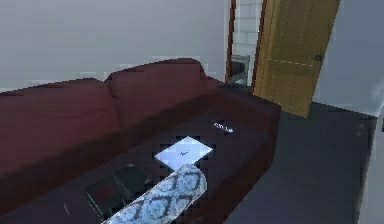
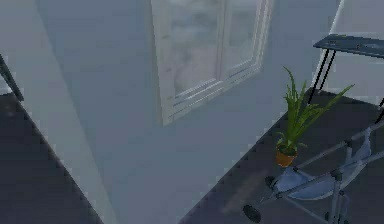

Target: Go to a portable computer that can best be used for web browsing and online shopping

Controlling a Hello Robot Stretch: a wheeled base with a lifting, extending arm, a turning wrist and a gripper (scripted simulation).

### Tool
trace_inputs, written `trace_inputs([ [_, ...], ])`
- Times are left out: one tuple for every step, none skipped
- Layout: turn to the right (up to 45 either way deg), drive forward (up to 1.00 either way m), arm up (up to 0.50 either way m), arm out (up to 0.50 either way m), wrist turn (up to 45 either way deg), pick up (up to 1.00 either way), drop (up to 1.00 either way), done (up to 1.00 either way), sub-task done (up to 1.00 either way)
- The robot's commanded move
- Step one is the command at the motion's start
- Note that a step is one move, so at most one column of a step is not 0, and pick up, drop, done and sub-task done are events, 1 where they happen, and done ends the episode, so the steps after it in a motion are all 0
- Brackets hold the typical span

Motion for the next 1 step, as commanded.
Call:
trace_inputs([
  [0.0, 0.0, 0.0, 0.0, 0.0, 0.0, 0.0, 1.0, 0.0],
])
